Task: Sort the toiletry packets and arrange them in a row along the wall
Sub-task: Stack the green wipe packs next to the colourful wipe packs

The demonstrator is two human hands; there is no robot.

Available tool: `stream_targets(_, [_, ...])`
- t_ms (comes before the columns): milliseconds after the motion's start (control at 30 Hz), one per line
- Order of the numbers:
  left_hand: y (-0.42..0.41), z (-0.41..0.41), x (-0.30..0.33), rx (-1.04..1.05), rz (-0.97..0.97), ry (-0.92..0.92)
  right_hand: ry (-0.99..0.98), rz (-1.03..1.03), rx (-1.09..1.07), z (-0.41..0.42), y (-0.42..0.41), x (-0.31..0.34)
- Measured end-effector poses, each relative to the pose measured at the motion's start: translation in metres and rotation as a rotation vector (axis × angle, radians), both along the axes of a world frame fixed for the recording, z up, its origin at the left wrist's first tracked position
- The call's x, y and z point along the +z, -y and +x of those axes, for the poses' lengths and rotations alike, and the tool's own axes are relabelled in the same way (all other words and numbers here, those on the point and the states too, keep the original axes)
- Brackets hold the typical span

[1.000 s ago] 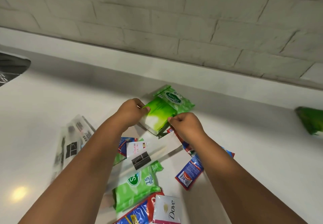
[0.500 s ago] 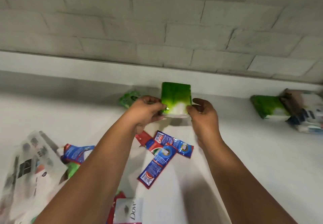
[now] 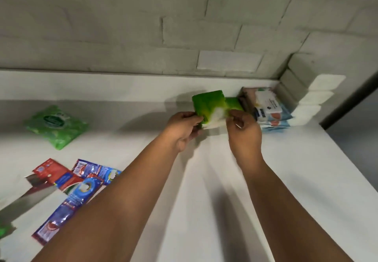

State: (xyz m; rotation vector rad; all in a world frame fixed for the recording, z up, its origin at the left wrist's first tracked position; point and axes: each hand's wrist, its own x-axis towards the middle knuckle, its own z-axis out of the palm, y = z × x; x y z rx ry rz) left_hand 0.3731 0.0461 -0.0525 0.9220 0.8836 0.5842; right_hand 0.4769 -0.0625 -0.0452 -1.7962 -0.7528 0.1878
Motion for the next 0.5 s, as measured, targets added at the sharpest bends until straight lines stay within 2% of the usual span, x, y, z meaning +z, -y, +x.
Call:
stream_targets(167, [0.0,0.066,-0.005,-0.016,-0.009,-0.017,0.266,-0.211,0.054,0.068,0.009,-0.009])
stream_targets(367, [-0.013,0.108,-0.012,0.048,0.075,-0.085,0.627,-0.267,0.0,0.126,0.013,-0.002])
stream_targets(500, [-0.018,0.121,-0.021,0.073,0.142,-0.138,0.683,-0.43,0.033,0.159,0.007,-0.01])
